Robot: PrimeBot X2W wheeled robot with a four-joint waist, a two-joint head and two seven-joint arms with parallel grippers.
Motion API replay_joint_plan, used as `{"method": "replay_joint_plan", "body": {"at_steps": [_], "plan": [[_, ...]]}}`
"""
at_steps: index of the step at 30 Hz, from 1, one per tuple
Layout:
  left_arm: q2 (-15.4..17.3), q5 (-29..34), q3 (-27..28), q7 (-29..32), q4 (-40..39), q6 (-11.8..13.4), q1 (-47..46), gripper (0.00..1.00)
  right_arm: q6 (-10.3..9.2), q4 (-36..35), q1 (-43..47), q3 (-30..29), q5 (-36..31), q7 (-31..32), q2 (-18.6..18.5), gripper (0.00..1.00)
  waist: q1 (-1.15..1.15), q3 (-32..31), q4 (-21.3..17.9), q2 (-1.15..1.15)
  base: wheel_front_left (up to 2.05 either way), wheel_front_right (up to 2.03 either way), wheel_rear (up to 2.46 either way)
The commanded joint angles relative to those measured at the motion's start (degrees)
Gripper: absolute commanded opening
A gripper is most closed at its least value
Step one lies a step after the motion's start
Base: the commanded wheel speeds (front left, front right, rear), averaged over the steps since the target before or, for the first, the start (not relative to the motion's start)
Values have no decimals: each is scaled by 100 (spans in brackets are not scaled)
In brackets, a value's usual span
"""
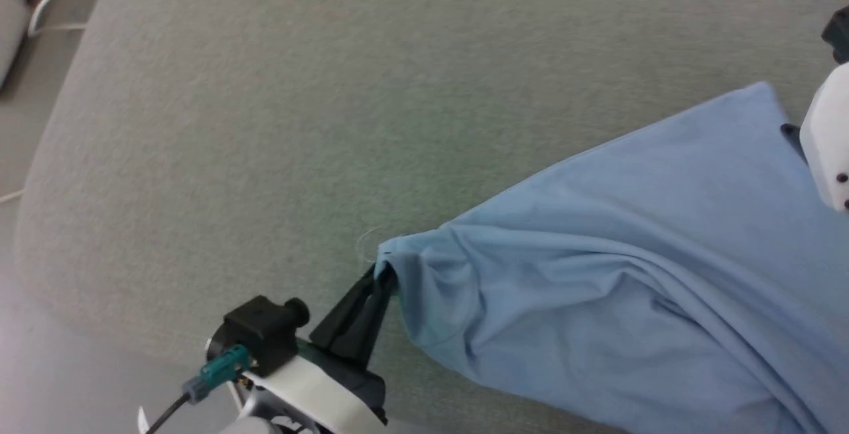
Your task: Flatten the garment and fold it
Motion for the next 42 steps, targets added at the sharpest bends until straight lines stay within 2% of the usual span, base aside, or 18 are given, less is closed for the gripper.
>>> {"method": "replay_joint_plan", "body": {"at_steps": [1, 8, 12, 13, 14, 19, 25, 31, 37, 42], "plan": [[-63, 72, -30, -53, 48, -47, -116, 0, -11, 132, -122, 68, -73, -22, -15, 100, -2, 489, 542, -1, 0, 0, 0], [-314, 160, -209, -131, 173, -168, -293, 0, -11, 917, -458, 564, -126, -27, -327, 100, -2, 670, 887, -1, 0, 0, 0], [-392, 174, -257, -154, 204, -189, -333, 0, -11, 1134, -356, 1003, 112, 18, -484, 100, -2, 690, 936, -1, 0, 0, 0], [-409, 173, -268, -159, 219, -195, -338, 0, -11, 1155, -309, 1112, 238, 39, -510, 97, -2, 686, 935, -1, 0, 0, 0], [-422, 171, -274, -165, 238, -199, -342, 0, -11, 1162, -271, 1212, 353, 48, -552, 0, -2, 676, 929, -1, 0, 0, 0], [-361, 181, -209, -205, 311, -185, -359, 0, -11, 1193, -357, 1362, 538, -439, -755, 0, -2, 484, 774, -1, 0, 0, 0], [-75, 232, 20, -219, 211, -71, -381, 0, -11, 1210, -643, 1132, 546, -1656, -674, 0, -2, -1, 382, -1, 0, 0, 0], [282, 298, 347, -233, -123, 120, -384, 0, -11, 1058, -680, 883, 752, -2656, -786, 0, -2, -611, -142, -1, 0, 0, 0], [637, 304, 861, -290, -653, 391, -394, 0, -11, 573, -658, 627, 808, -3286, -834, 0, -2, -1186, -701, -1, 0, 0, 0], [1065, 435, 1260, -229, -1109, 517, -574, 0, -11, -72, -573, 441, 836, -3571, -853, 0, -2, -1552, -1079, -1, 0, 0, 0]]}}
